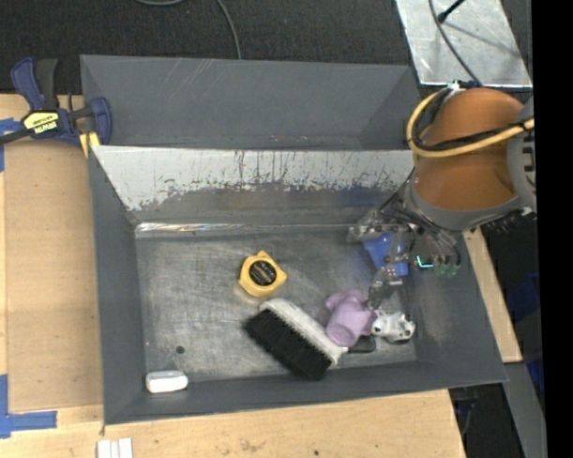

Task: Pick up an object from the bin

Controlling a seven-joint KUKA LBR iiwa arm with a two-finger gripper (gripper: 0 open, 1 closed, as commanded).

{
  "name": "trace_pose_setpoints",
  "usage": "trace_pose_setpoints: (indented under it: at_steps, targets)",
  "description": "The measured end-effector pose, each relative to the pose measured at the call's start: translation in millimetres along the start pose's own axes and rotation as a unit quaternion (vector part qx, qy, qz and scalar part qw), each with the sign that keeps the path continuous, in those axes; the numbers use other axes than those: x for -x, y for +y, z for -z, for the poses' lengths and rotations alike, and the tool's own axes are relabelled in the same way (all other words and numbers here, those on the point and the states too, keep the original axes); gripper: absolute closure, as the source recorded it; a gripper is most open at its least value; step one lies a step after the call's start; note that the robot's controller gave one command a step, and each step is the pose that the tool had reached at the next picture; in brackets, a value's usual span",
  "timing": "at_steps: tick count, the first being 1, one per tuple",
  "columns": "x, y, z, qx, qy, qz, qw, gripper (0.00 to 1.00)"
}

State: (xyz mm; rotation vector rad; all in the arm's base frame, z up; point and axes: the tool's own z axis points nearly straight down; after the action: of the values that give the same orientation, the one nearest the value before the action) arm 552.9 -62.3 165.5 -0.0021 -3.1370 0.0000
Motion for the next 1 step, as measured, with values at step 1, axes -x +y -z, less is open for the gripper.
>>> trace_pose_setpoints:
  at_steps: [1]
  targets:
    - [1.9, 0.2, 4.1, 0.000, -0.0040, 0.001, 1.0000, 0.00]
